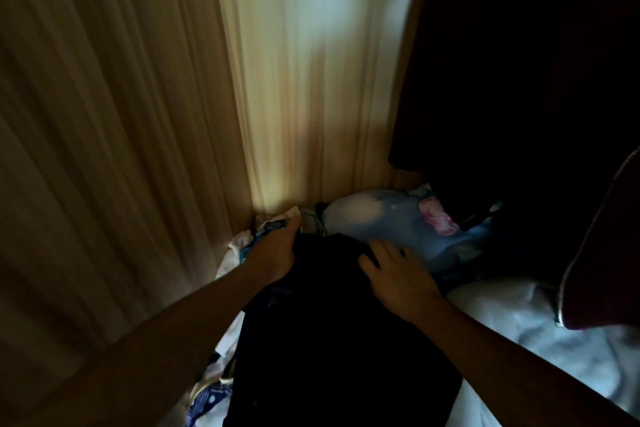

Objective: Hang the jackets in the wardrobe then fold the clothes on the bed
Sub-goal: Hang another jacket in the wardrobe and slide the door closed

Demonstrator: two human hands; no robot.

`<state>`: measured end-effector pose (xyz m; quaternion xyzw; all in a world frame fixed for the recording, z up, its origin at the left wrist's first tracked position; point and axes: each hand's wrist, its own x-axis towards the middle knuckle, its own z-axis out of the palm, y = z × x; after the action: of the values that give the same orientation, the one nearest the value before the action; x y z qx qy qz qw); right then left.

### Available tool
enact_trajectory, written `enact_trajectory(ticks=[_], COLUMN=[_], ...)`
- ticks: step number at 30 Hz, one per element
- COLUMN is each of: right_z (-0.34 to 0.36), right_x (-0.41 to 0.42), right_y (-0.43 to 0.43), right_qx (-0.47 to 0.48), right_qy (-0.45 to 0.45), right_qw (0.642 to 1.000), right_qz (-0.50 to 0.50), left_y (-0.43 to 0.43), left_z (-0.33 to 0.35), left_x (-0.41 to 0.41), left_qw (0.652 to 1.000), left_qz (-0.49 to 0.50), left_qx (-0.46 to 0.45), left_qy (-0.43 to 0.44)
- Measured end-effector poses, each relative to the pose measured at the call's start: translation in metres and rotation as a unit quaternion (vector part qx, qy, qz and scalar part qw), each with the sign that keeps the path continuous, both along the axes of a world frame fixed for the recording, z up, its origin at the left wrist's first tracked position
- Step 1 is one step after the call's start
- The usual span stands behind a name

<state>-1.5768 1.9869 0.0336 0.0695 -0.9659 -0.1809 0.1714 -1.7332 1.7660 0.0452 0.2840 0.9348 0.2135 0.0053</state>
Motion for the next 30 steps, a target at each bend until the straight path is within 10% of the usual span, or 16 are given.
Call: enact_trajectory(ticks=[4,9,15,23,30], right_z=[0.022,0.018,0.003,0.099,0.224], right_x=[0.003,0.016,0.015,-0.021,-0.043], right_y=[0.008,-0.005,-0.032,-0.001,0.012], right_qx=[0.017,-0.035,-0.062,-0.304,-0.226], right_qy=[-0.009,-0.160,-0.246,-0.088,0.110], right_qw=[0.997,0.968,0.938,0.939,0.965], right_qz=[-0.077,-0.188,-0.237,-0.134,-0.074], left_y=[-0.001,-0.017,-0.026,-0.048,-0.051], left_z=[0.027,0.021,0.022,0.100,0.216], left_x=[-0.003,0.000,-0.009,-0.027,-0.038], left_qw=[0.990,0.940,0.929,0.974,0.969], left_qz=[-0.113,-0.216,-0.155,-0.056,0.026], left_qx=[0.087,-0.223,-0.291,-0.100,0.104], left_qy=[0.019,0.144,0.166,0.194,0.221])
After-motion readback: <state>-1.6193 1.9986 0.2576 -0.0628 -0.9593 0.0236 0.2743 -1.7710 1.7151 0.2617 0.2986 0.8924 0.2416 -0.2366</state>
